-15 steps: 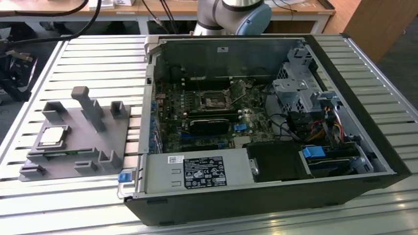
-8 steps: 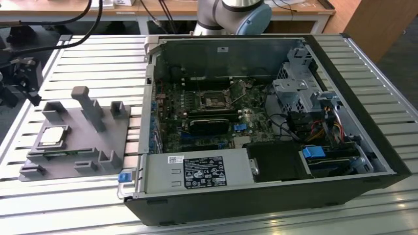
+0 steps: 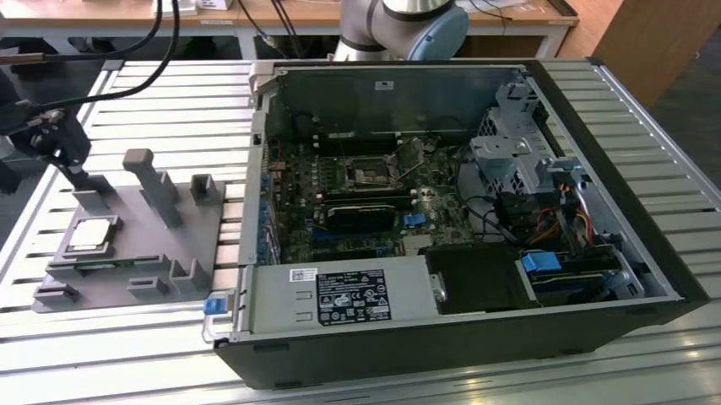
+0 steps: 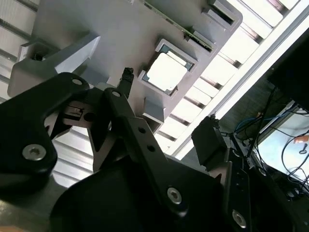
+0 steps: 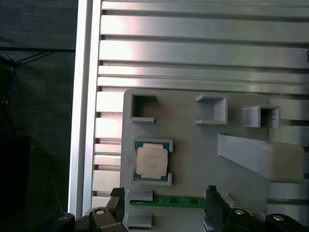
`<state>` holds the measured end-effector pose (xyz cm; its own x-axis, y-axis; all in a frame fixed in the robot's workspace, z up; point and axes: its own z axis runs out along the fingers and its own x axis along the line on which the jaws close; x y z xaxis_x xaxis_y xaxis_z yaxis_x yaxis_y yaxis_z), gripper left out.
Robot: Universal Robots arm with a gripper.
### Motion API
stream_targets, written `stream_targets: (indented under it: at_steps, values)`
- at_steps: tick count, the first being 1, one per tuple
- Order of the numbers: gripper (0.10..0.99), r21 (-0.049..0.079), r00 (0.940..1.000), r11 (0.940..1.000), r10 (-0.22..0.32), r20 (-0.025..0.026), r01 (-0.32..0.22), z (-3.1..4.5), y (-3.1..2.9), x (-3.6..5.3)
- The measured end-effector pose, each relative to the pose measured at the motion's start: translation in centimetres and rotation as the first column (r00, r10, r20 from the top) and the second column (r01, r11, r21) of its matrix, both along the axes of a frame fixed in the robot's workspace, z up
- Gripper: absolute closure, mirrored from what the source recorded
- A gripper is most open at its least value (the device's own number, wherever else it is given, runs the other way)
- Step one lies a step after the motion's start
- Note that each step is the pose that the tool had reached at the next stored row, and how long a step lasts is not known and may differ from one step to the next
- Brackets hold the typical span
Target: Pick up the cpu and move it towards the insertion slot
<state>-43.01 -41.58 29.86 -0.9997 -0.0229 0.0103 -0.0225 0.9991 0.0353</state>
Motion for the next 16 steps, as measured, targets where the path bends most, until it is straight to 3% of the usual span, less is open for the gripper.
stream_targets:
  at_steps: [16]
  values:
    - [0.325, 0.0, 1.0, 1.0, 0.0, -0.0015, 0.0, -2.26, -0.26, -0.03]
